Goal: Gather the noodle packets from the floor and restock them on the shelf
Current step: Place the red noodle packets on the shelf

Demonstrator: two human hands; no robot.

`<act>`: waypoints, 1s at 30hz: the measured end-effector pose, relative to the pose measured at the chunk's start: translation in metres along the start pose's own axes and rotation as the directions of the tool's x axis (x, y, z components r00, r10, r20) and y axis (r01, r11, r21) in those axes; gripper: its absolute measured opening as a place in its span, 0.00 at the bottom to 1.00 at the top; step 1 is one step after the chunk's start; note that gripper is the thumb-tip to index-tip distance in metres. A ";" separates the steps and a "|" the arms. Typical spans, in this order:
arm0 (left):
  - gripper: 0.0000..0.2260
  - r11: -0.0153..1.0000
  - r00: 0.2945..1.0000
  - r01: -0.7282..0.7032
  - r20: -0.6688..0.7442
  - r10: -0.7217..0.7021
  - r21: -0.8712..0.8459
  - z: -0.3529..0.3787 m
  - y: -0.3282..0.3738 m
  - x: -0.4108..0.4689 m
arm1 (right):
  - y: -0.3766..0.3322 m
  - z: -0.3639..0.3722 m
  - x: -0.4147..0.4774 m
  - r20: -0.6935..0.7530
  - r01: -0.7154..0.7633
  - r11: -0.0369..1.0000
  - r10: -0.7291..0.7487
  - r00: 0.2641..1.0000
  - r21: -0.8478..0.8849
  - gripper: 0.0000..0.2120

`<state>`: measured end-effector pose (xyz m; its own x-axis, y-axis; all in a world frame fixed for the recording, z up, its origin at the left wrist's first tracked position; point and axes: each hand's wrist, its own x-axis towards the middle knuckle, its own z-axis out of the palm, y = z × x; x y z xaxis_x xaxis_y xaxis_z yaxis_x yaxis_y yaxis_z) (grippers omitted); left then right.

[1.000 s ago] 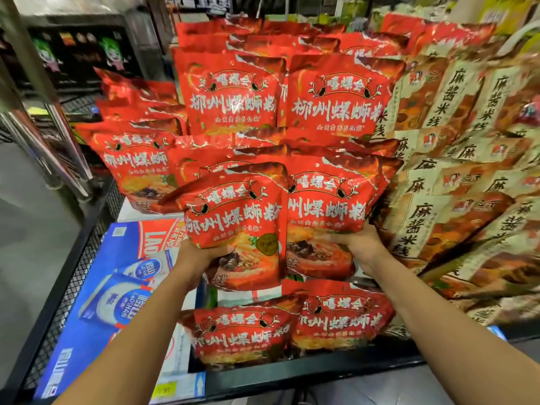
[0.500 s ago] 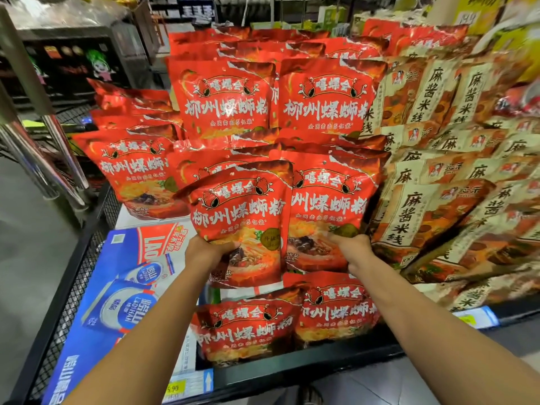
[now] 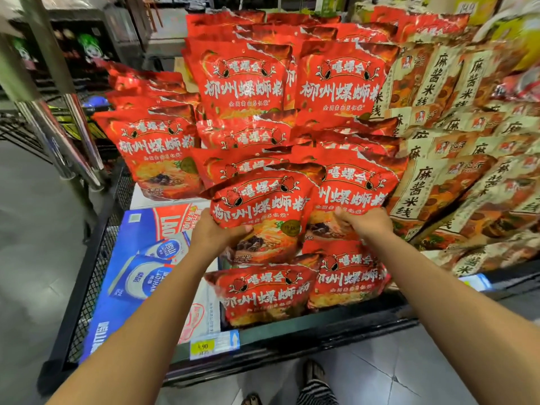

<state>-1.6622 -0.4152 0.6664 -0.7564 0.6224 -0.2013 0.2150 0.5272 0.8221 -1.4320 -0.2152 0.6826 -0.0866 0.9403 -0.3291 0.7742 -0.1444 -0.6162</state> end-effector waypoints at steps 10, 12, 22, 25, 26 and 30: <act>0.43 0.993 0.993 0.035 -0.108 -0.047 -0.113 -0.019 -0.003 -0.048 | 0.006 -0.003 -0.057 -0.159 0.149 0.987 -0.158 0.975 -0.065 0.45; 0.42 0.999 0.984 0.002 -0.176 -0.011 -0.049 -0.028 -0.008 -0.070 | 0.008 0.004 -0.076 -0.115 0.233 0.966 -0.246 0.962 -0.115 0.43; 0.42 0.821 0.878 0.234 -0.476 0.051 0.520 -0.029 -0.106 -0.245 | 0.057 0.062 -0.202 0.276 0.781 0.524 -0.738 0.616 -0.340 0.38; 0.42 0.708 0.887 0.362 -0.458 -0.061 0.607 -0.018 -0.133 -0.311 | 0.093 0.088 -0.247 0.417 0.835 0.395 -0.733 0.537 -0.383 0.37; 0.42 0.679 0.883 0.404 -0.456 -0.113 0.614 -0.016 -0.143 -0.334 | 0.105 0.096 -0.262 0.469 0.851 0.354 -0.718 0.514 -0.389 0.38; 0.44 0.607 0.801 0.584 -0.505 -0.322 0.539 -0.012 -0.190 -0.416 | 0.153 0.128 -0.318 0.657 0.902 0.200 -0.628 0.418 -0.383 0.42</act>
<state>-1.3958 -0.7812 0.6005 -0.9870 0.0364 -0.1568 0.0217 0.9953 0.0941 -1.3667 -0.5762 0.6013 -0.9338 0.2816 -0.2205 0.3171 0.9371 -0.1460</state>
